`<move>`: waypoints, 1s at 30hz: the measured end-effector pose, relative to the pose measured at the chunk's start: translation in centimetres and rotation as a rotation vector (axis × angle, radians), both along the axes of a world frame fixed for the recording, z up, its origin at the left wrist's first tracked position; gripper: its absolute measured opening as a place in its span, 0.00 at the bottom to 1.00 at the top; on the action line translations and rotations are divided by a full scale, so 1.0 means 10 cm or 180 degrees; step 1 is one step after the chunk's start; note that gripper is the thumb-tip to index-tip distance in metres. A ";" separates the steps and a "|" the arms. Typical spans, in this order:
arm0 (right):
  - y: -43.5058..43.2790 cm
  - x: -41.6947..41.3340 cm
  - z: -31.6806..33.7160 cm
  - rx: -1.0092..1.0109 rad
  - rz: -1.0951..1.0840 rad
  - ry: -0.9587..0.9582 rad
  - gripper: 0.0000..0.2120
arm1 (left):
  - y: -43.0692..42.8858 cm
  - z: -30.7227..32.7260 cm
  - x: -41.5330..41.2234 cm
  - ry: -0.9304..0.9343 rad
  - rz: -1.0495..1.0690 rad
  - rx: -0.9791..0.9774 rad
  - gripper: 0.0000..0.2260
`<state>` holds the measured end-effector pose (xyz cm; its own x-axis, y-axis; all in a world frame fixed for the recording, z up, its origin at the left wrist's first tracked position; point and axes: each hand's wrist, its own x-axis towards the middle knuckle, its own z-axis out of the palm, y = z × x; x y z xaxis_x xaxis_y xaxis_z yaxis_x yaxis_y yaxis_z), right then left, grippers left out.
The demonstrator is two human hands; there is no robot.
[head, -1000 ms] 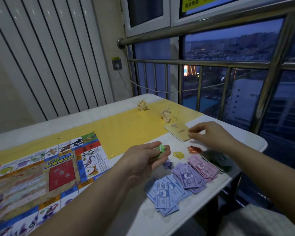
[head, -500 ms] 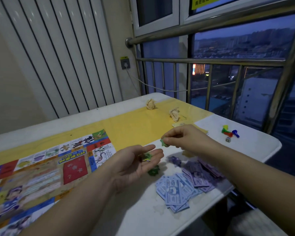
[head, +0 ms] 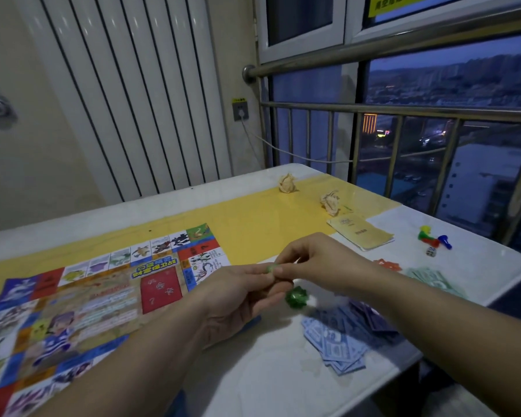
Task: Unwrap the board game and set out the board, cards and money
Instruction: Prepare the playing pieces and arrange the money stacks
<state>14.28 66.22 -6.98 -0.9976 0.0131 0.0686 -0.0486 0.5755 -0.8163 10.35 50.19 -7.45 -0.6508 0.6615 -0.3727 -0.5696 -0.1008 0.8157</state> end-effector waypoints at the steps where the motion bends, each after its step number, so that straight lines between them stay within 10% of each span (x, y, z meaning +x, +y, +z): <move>1: 0.03 0.00 0.01 -0.0207 -0.0115 0.0005 0.02 | 0.00 0.01 -0.01 -0.0060 0.0032 0.0017 0.10; 5: 0.18 0.03 0.02 -0.0423 -0.0476 -0.0166 0.07 | -0.09 0.04 -0.08 -0.0500 0.0293 0.0112 0.11; 10: 0.18 0.08 -0.06 0.0762 -0.0538 -0.0061 0.17 | -0.13 0.04 -0.10 -0.0377 0.0234 0.0207 0.15; 17: 0.14 0.20 0.12 0.0238 0.0048 0.0077 0.07 | 0.15 0.03 0.02 0.0228 -0.0309 0.0150 0.16; 24: 0.57 0.26 0.08 -0.0741 -0.0764 -0.0129 0.05 | 0.53 0.09 0.07 -0.0256 -0.0154 0.0250 0.08; 30: 1.26 0.32 -0.01 0.0612 -0.1370 -0.0113 0.04 | 0.71 0.05 0.06 -0.0338 -0.0109 0.0338 0.20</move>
<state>17.46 78.84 -7.11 -0.9060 0.4164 0.0763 0.2536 0.6782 -0.6897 10.96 57.27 -6.92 -0.5878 0.7220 -0.3650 -0.6567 -0.1623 0.7365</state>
